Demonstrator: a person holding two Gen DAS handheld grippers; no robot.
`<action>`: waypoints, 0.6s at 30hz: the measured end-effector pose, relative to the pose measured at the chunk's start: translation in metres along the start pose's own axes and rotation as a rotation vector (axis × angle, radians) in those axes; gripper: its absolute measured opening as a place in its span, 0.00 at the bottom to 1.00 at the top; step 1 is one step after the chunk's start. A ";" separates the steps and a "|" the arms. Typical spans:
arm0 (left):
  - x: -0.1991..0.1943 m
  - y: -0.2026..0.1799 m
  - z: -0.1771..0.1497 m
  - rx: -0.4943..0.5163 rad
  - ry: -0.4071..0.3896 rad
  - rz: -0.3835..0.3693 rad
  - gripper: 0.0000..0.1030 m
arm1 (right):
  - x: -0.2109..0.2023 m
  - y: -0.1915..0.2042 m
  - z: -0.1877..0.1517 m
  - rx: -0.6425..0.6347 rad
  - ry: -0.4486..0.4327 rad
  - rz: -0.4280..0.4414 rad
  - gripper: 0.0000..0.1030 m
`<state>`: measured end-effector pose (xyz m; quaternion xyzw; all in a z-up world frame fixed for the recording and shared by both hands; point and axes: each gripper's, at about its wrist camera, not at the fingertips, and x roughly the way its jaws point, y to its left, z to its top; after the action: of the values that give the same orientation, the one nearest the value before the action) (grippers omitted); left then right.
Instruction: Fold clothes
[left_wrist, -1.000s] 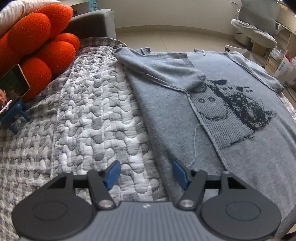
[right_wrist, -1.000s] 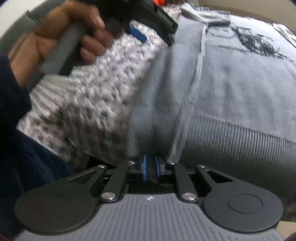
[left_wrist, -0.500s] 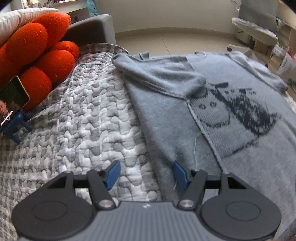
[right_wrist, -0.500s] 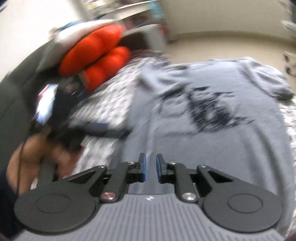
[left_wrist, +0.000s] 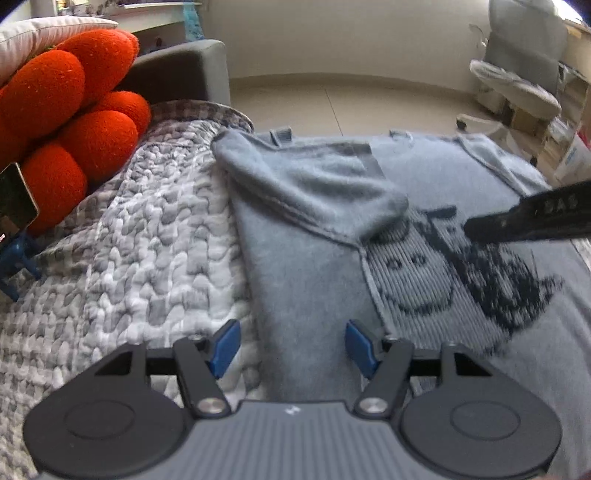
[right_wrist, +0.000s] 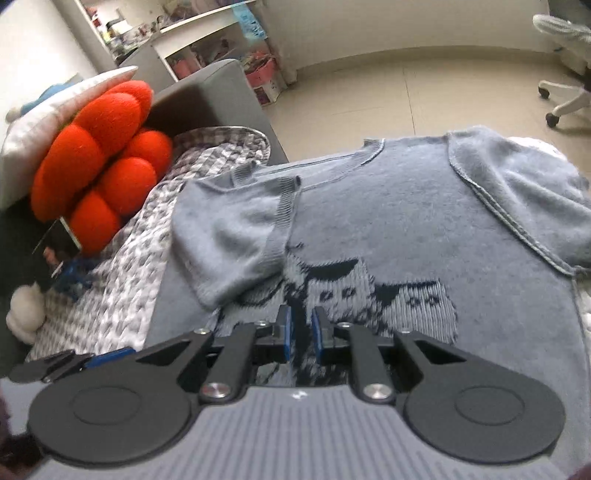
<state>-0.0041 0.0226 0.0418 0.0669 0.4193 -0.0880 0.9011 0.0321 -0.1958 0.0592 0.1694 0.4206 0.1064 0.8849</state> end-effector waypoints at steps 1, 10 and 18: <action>0.002 0.000 0.002 -0.007 -0.010 0.001 0.62 | 0.003 -0.003 0.002 0.010 -0.003 0.004 0.18; 0.025 -0.001 0.019 -0.061 -0.057 0.002 0.62 | 0.030 -0.015 0.019 0.028 -0.064 0.090 0.18; 0.028 0.005 0.033 -0.040 -0.151 -0.004 0.63 | 0.054 -0.013 0.027 0.026 -0.062 0.133 0.37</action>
<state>0.0392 0.0185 0.0413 0.0414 0.3519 -0.0862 0.9311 0.0871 -0.1952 0.0319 0.2115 0.3821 0.1540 0.8863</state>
